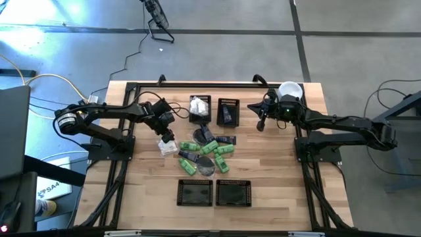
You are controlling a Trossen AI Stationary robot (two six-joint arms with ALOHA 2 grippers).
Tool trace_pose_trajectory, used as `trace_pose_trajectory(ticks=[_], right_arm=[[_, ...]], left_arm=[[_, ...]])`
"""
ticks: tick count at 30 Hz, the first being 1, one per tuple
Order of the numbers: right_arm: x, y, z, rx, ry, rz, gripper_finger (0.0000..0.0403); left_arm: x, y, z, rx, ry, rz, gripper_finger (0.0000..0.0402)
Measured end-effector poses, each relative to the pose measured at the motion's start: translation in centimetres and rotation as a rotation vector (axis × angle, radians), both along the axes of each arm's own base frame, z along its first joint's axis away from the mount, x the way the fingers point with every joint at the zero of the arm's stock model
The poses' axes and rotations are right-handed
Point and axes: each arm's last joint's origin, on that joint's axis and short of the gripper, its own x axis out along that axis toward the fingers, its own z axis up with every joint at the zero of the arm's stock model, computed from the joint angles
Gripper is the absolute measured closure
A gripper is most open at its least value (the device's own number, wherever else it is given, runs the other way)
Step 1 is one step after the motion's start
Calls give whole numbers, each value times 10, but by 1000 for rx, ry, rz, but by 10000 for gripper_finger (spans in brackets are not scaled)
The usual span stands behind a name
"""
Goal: Pick & Place Travel size toiletries
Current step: Put the cotton pack into the top left black bin
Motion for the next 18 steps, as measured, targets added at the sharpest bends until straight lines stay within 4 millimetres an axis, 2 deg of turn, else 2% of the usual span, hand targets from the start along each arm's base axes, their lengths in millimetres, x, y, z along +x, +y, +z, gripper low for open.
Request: trace_pose_trajectory(ticks=[5, 18], right_arm=[[0, 0, 0, 0, 0, 0, 398], [0, 0, 0, 0, 0, 0, 398]], left_arm=[[0, 0, 0, 1, 0, -1, 300], [0, 0, 0, -1, -2, -2, 394]])
